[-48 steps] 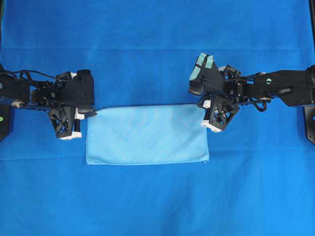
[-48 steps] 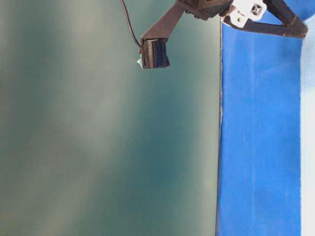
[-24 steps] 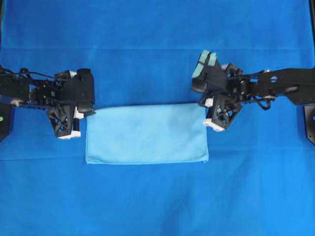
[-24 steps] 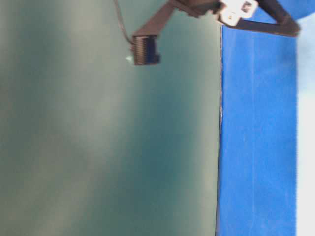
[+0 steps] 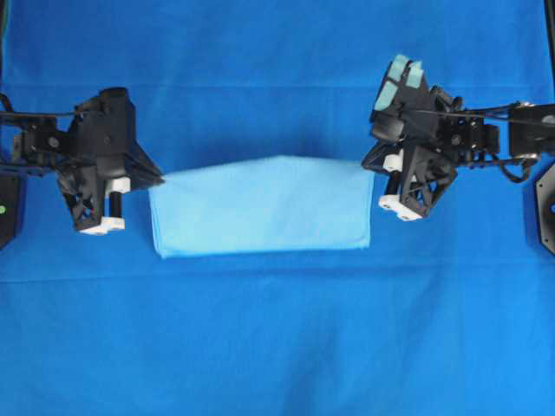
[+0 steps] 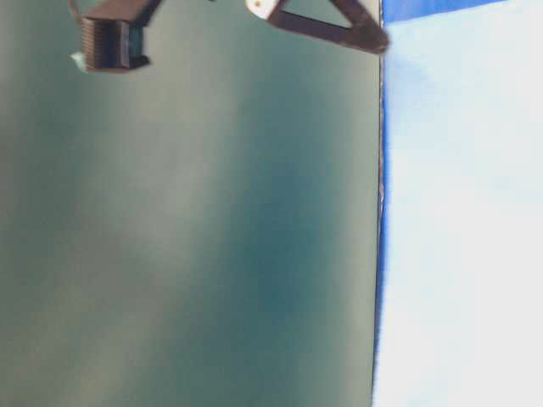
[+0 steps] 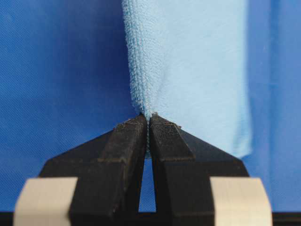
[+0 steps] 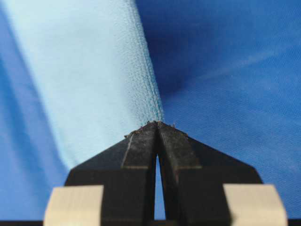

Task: Fold the light blue towel.
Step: 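Grasp the folded strip's top corners with both grippers, then rotate the strip vertical, left gripper swinging down, right gripper up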

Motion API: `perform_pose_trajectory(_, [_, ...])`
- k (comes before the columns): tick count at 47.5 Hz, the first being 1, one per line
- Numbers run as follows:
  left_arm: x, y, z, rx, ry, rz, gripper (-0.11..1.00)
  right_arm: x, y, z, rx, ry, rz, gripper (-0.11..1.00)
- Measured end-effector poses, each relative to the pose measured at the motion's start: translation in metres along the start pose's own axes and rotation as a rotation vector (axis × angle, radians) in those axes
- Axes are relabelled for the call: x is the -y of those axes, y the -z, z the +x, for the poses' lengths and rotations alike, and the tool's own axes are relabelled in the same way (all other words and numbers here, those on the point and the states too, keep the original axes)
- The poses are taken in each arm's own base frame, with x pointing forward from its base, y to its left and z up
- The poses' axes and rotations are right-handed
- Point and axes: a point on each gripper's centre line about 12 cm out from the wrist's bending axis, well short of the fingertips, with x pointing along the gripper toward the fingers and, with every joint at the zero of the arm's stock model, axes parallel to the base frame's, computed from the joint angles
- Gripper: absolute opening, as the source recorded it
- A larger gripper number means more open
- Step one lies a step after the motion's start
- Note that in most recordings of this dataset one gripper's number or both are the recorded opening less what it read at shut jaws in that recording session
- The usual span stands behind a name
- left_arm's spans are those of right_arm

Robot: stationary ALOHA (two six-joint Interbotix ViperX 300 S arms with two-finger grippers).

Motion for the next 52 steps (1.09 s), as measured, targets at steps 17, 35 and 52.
perform_pose_trajectory(17, [0.0, -0.002, -0.007, 0.025, 0.0, -0.004, 0.01, -0.001, -0.003, -0.008, 0.022, -0.006, 0.002, 0.0])
perform_pose_trajectory(35, [0.03, -0.017, -0.006, 0.106, 0.079, 0.055, 0.01, 0.018, -0.022, -0.008, 0.099, 0.029, 0.021, 0.0])
perform_pose_trajectory(52, [0.08, -0.069, 0.015, 0.179, 0.18, 0.158, 0.01, 0.052, -0.066, 0.013, 0.141, 0.129, -0.002, 0.0])
